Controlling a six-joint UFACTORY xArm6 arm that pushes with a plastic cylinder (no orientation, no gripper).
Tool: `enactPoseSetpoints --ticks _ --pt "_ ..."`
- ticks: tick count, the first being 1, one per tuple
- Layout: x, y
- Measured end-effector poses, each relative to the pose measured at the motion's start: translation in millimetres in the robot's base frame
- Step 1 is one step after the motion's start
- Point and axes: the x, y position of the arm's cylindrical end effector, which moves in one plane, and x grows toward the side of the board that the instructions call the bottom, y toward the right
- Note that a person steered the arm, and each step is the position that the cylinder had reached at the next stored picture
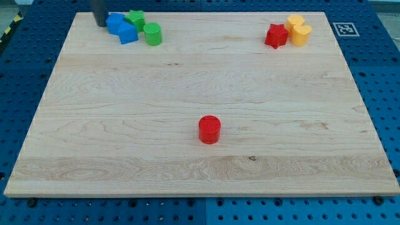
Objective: Push the blue cube to the top of the red circle
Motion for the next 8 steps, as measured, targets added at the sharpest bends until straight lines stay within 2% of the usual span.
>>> enactPoseSetpoints --ticks 4,8 --pt "31 114" --pt "125 142"
